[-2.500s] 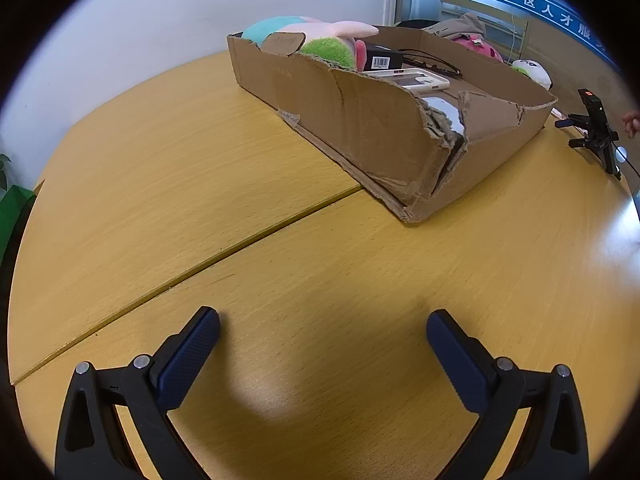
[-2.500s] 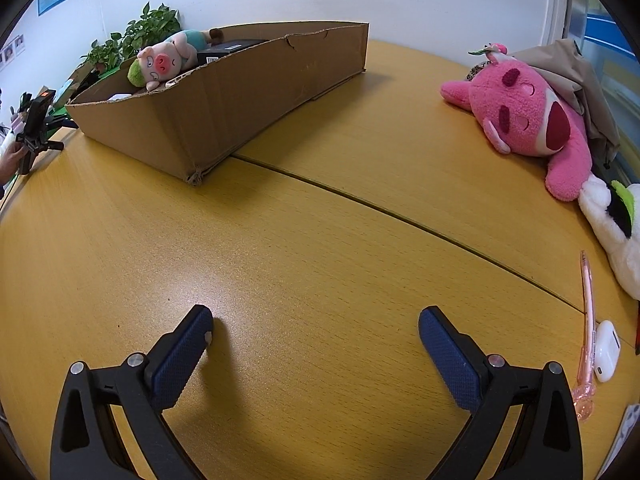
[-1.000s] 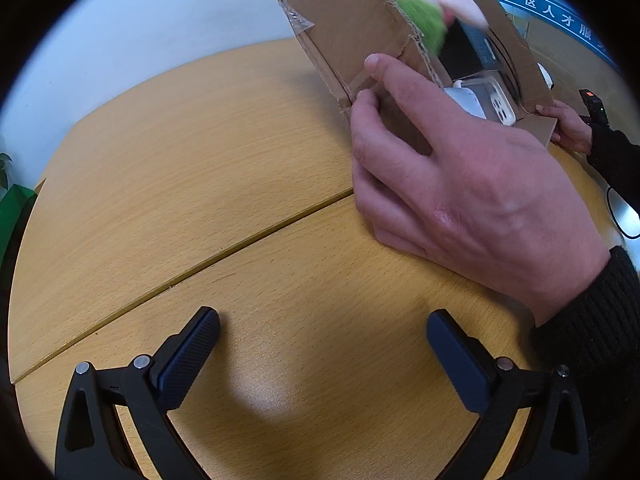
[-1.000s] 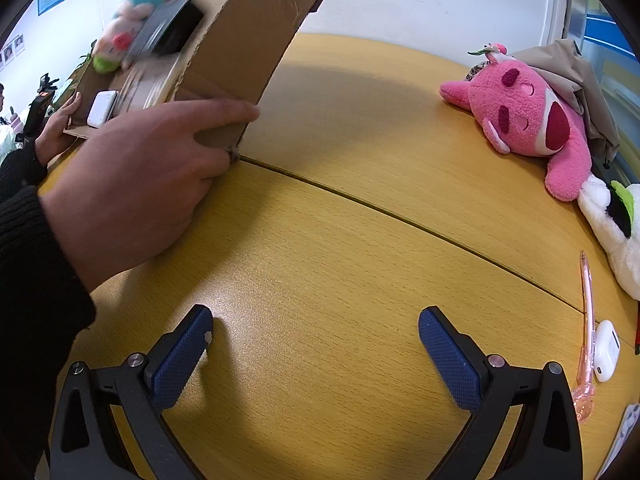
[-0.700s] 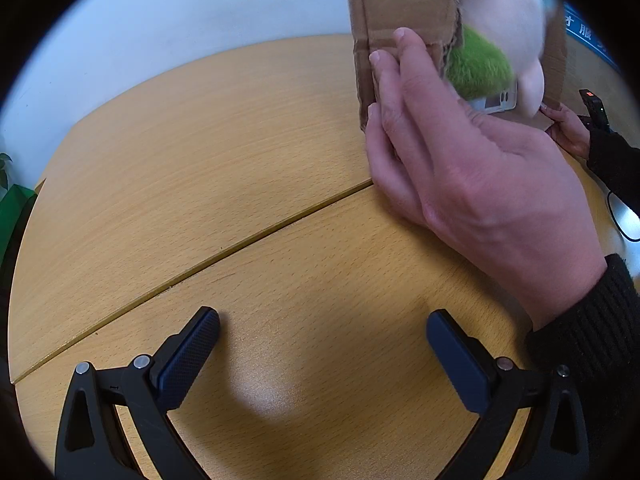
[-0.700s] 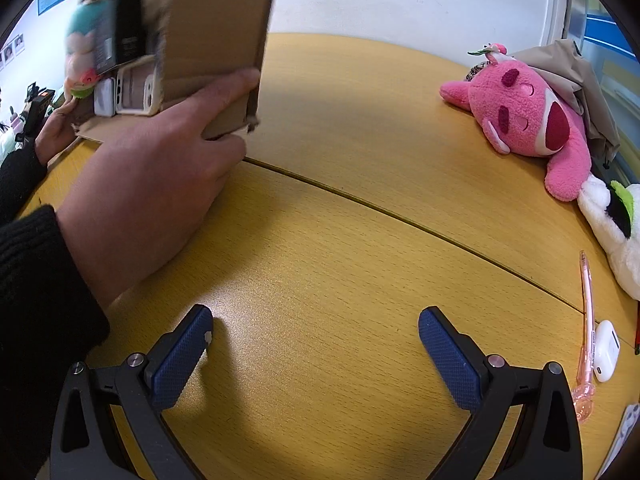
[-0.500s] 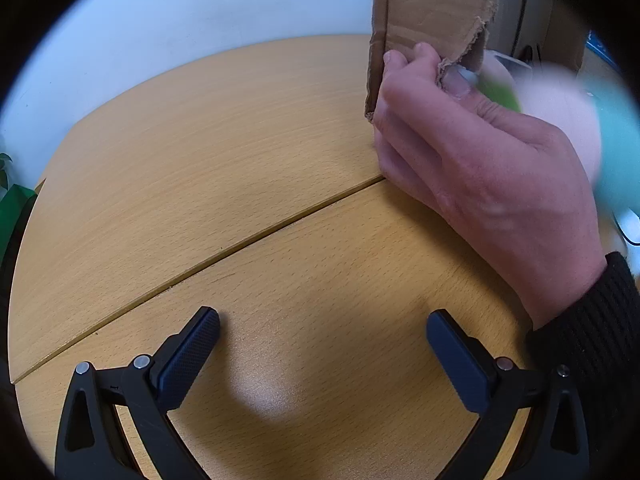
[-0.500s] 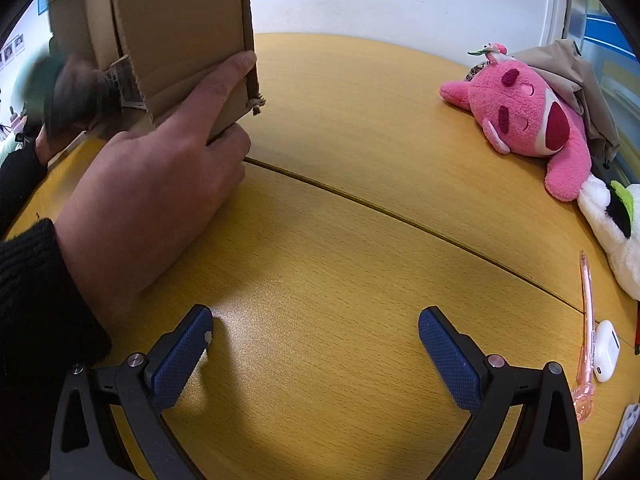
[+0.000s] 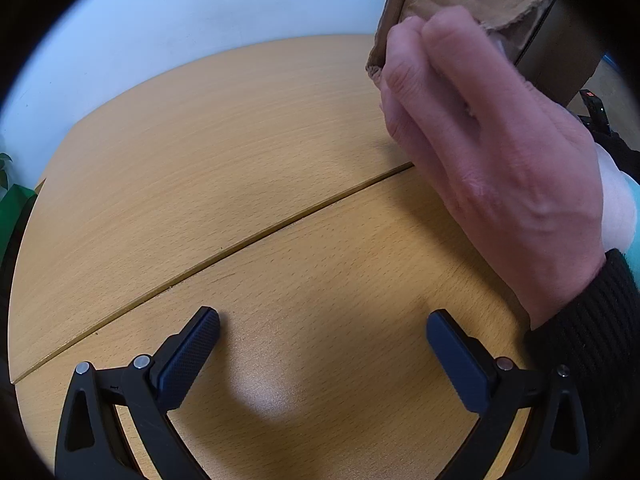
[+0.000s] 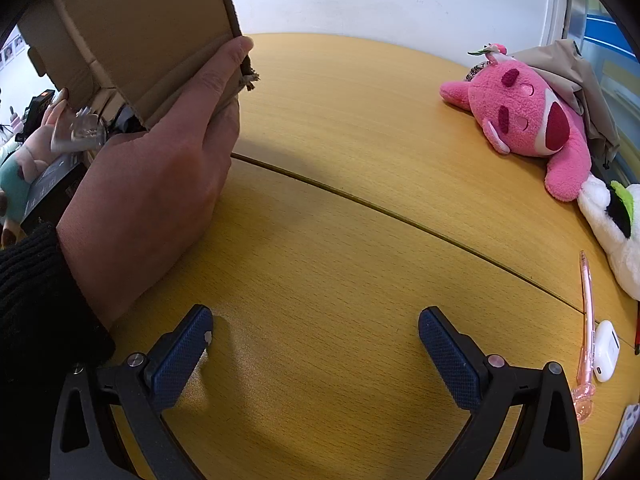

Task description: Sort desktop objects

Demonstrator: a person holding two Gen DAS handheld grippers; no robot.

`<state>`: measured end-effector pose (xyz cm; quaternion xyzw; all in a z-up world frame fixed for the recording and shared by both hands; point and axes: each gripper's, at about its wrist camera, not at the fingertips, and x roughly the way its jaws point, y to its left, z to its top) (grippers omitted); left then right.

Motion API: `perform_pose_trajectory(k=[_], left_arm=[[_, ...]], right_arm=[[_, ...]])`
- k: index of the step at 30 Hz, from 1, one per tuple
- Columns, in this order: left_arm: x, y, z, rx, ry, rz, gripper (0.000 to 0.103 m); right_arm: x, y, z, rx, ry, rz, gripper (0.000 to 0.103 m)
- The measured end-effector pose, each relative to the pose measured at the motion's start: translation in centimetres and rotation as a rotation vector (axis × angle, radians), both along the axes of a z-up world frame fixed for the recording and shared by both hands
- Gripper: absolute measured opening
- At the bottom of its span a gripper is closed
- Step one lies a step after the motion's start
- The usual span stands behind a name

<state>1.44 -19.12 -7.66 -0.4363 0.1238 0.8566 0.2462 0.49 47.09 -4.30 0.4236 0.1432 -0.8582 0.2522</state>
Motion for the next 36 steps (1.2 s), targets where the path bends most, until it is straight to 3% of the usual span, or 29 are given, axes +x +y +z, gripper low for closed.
perform_pose_trajectory(k=[36], left_arm=[[0.11, 0.03, -0.38, -0.001, 0.000, -0.001, 0.103]], right_arm=[[0.20, 0.00, 0.13, -0.001, 0.000, 0.000, 0.103]])
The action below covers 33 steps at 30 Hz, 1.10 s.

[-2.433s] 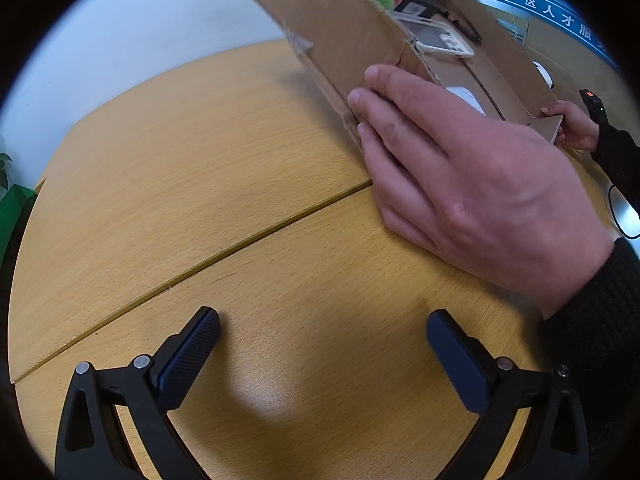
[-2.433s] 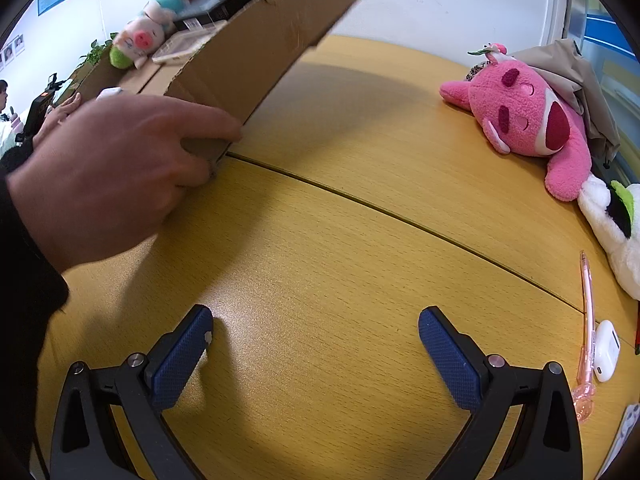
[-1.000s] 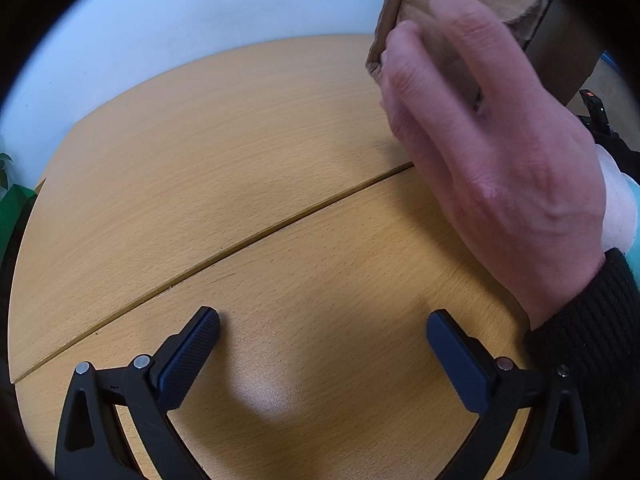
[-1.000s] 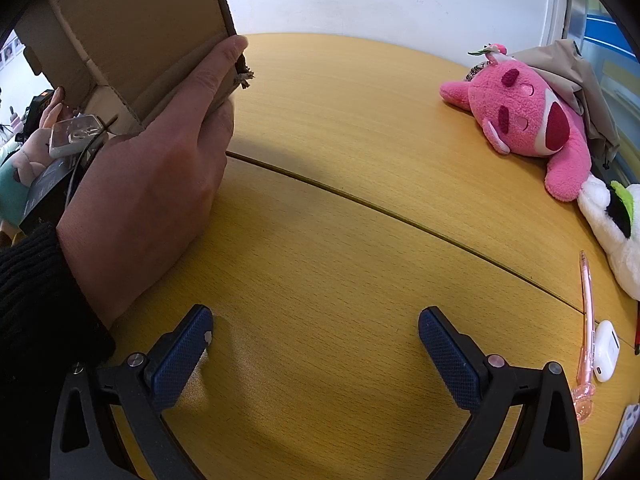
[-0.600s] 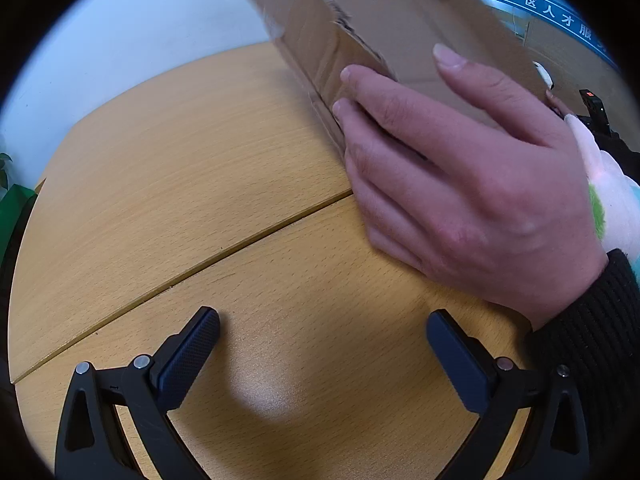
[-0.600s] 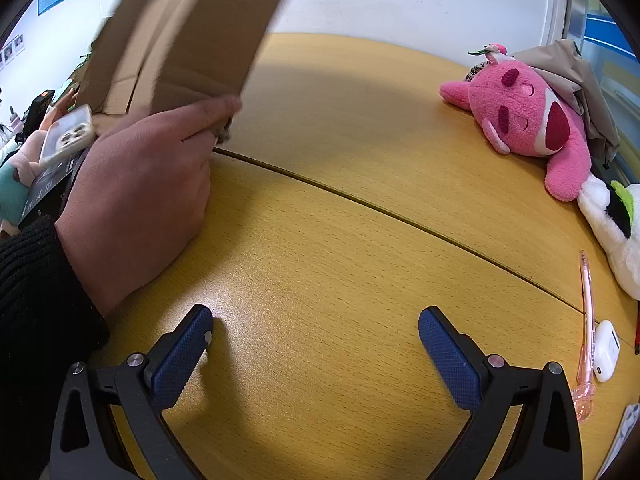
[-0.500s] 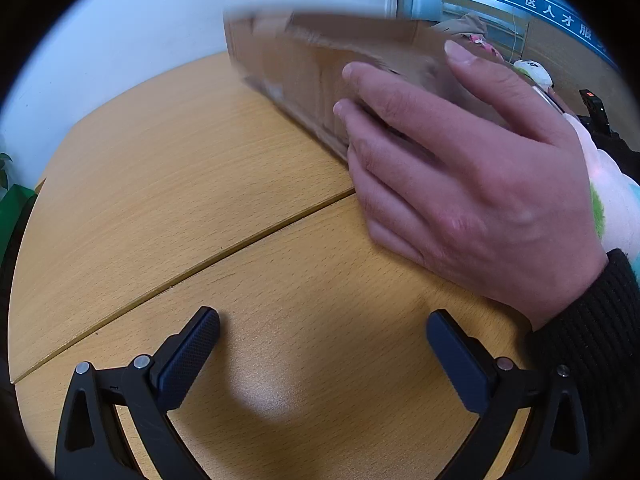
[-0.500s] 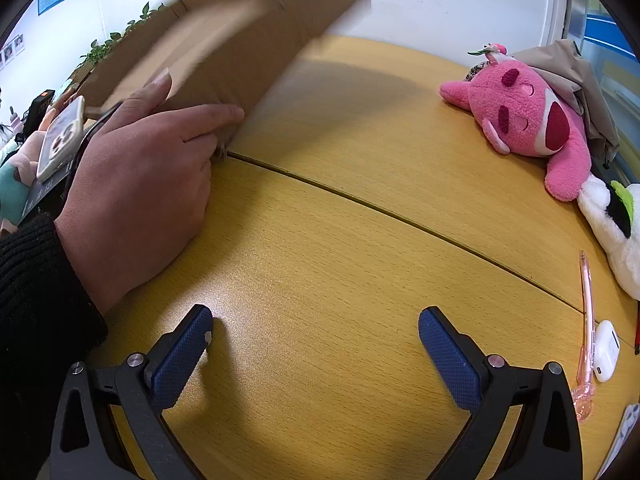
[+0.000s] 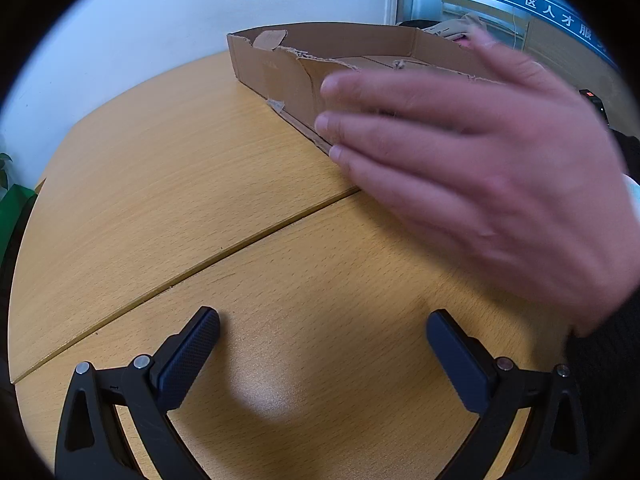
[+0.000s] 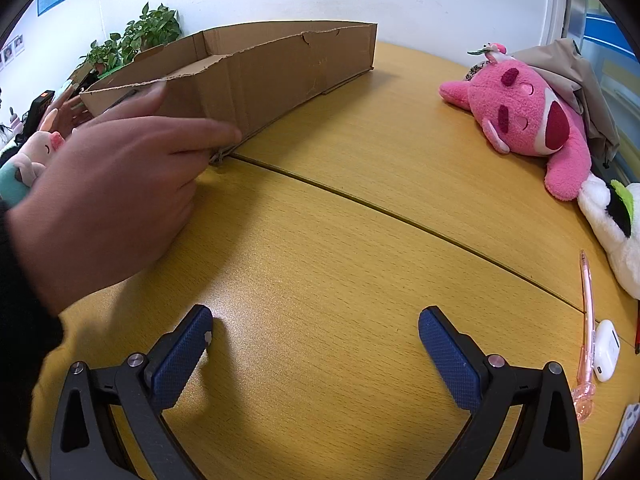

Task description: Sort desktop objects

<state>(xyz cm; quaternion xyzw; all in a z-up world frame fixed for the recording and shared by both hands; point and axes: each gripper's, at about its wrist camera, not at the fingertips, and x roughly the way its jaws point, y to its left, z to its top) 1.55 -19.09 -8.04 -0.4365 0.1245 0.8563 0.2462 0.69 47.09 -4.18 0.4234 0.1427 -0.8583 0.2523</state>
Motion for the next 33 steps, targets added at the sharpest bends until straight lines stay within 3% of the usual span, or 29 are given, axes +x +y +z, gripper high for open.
perform_pose_trajectory(k=[33], left_arm=[[-0.28, -0.05, 0.12, -0.001, -0.001, 0.000, 0.103]], right_arm=[[-0.19, 0.03, -0.04, -0.001, 0.000, 0.001, 0.103]])
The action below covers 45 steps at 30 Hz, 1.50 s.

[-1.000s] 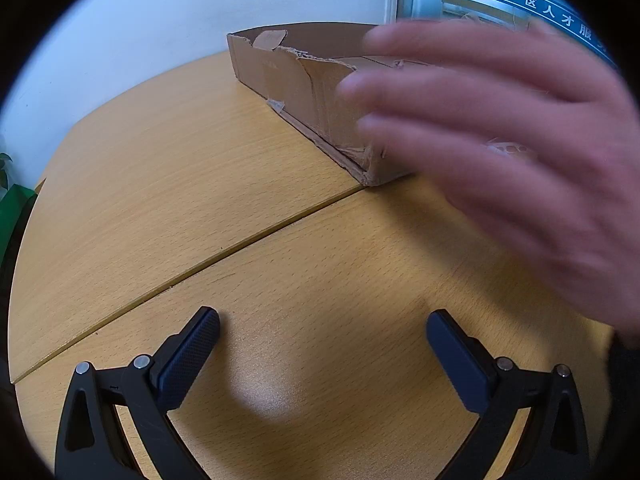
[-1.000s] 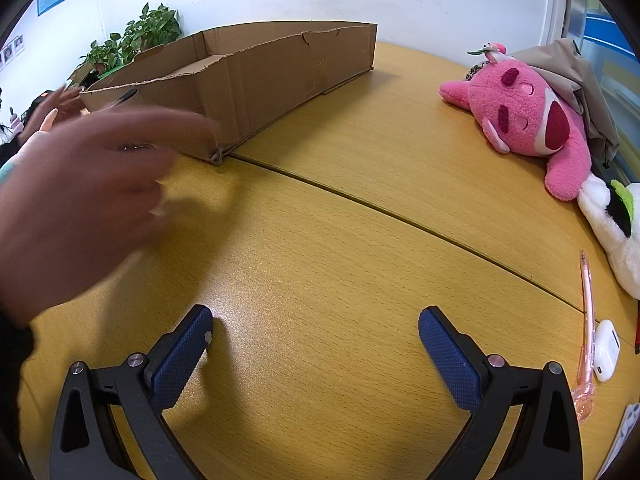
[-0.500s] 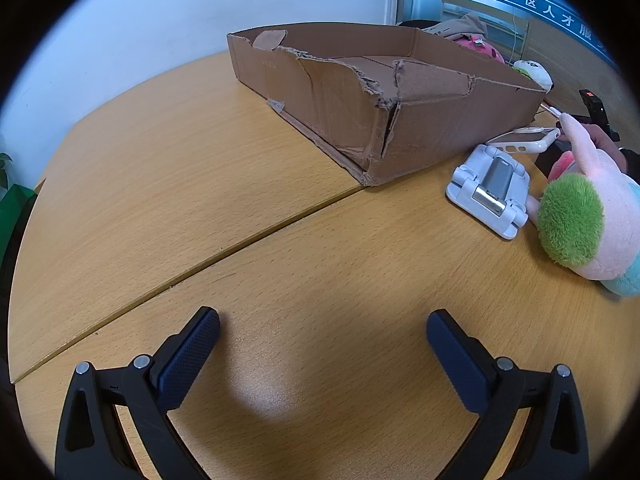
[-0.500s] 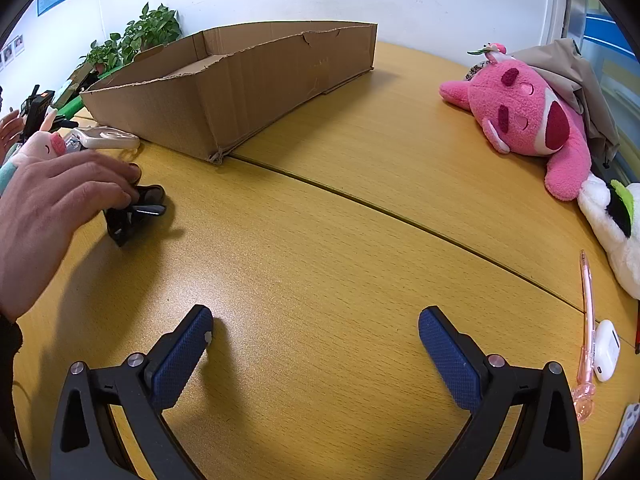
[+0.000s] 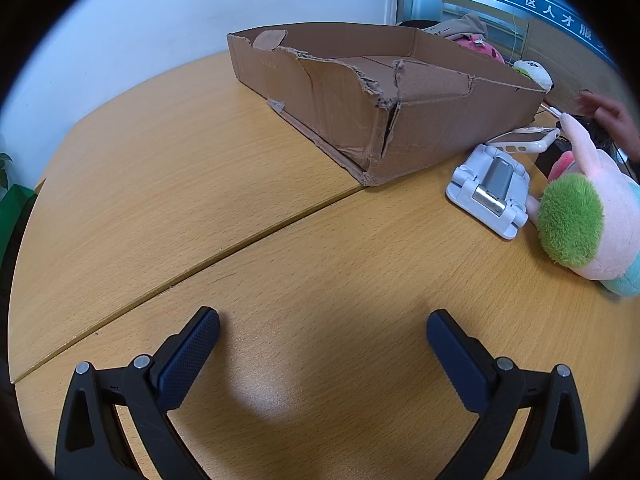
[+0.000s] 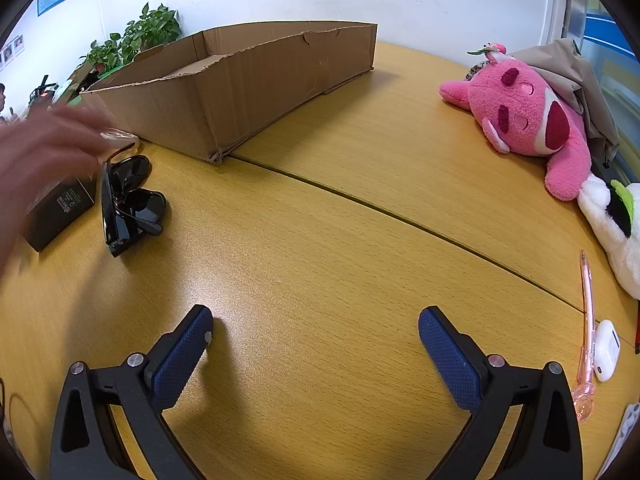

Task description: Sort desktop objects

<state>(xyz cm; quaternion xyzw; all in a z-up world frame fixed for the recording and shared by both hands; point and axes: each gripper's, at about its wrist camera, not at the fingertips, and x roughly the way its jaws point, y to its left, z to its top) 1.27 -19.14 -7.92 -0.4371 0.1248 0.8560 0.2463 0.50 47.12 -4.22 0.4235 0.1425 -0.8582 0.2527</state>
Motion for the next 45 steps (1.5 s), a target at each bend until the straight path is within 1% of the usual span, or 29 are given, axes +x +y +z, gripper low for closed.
perform_pose_trajectory(k=[3, 5, 10, 14, 17, 19, 23, 31, 34, 37, 39, 41, 43, 45], left_arm=[[-0.1, 0.0, 0.1, 0.000, 0.000, 0.000, 0.103], [-0.1, 0.1, 0.0, 0.001, -0.001, 0.018, 0.103], [0.3, 1.2, -0.2, 0.000, 0.000, 0.153, 0.103], [0.2, 2.1, -0.2, -0.001, -0.001, 0.200, 0.103], [-0.4, 1.5, 1.0, -0.001, -0.003, 0.224, 0.103], [-0.3, 1.3, 1.2, -0.001, -0.004, 0.259, 0.103], [0.1, 1.1, 1.5, -0.002, -0.004, 0.359, 0.103], [-0.2, 1.8, 1.2, -0.001, -0.005, 0.405, 0.103], [0.3, 0.7, 1.6, -0.002, -0.005, 0.436, 0.103], [1.0, 1.1, 1.7, -0.007, -0.018, 0.461, 0.103], [2.1, 1.3, 1.8, -0.006, -0.025, 0.469, 0.103], [3.9, 1.6, 2.3, 0.014, -0.015, 0.489, 0.103], [6.1, 1.6, 3.9, 0.068, 0.030, 0.519, 0.103], [8.5, 1.8, 5.9, 0.142, 0.072, 0.562, 0.103]], right_arm=[[-0.1, 0.0, -0.1, 0.000, 0.000, 0.000, 0.103], [0.0, 0.0, 0.0, 0.000, 0.000, 0.000, 0.103], [-0.1, 0.0, 0.0, 0.000, 0.000, 0.000, 0.103], [-0.1, 0.0, 0.0, 0.000, 0.000, 0.000, 0.103], [-0.1, 0.0, 0.0, 0.000, 0.000, 0.000, 0.103], [-0.1, 0.0, -0.1, 0.000, 0.000, 0.000, 0.103], [-0.1, 0.0, 0.0, 0.000, 0.000, 0.000, 0.103], [-0.1, 0.0, -0.1, 0.000, 0.000, 0.001, 0.103], [-0.1, 0.0, 0.0, 0.000, 0.000, 0.001, 0.103], [-0.2, 0.0, -0.1, 0.000, 0.000, 0.001, 0.103], [-0.2, -0.1, -0.1, -0.002, -0.001, -0.030, 0.103], [-0.3, -0.6, 0.0, -0.004, -0.001, -0.108, 0.103], [-0.5, -1.1, 0.0, -0.004, 0.001, -0.196, 0.103], [-0.5, -1.4, 0.0, -0.005, 0.001, -0.247, 0.103]])
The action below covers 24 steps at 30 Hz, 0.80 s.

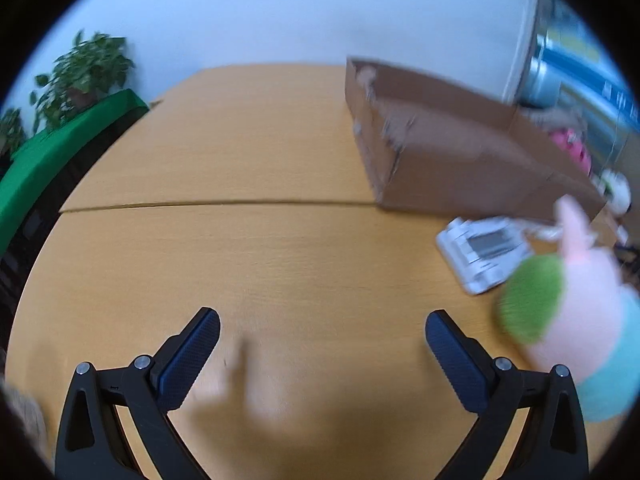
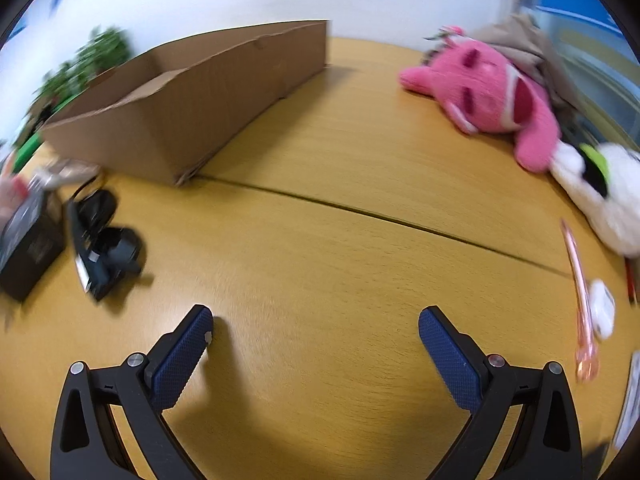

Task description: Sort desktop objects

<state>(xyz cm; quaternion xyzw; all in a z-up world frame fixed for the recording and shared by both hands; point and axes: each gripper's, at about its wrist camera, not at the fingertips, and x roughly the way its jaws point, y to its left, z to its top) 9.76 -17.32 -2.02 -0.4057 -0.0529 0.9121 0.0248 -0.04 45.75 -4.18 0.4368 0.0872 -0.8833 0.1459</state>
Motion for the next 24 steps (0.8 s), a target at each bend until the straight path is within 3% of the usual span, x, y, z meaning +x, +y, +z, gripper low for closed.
perform_pose_trajectory(k=[3, 8, 11, 19, 24], left_arm=[[3.2, 1.7, 3.3, 0.055, 0.078, 0.062, 0.103], [5.4, 6.3, 6.1, 0.068, 0.154, 0.067, 0.103], [5.3, 9.8, 6.6, 0.121, 0.146, -0.038, 0.103], [3.5, 18.4, 6.5, 0.214, 0.068, -0.270, 0.103], [3.7, 22.4, 6.9, 0.224, 0.065, -0.352, 0.103]], right_arm=[[-0.1, -0.3, 0.0, -0.001, 0.001, -0.059, 0.103], [0.3, -1.7, 0.1, 0.005, -0.037, -0.126, 0.103], [3.2, -3.9, 0.6, 0.068, -0.014, -0.087, 0.103], [11.7, -11.0, 5.8, 0.255, 0.181, -0.011, 0.103], [15.0, -15.0, 7.5, 0.281, 0.266, 0.049, 0.103]])
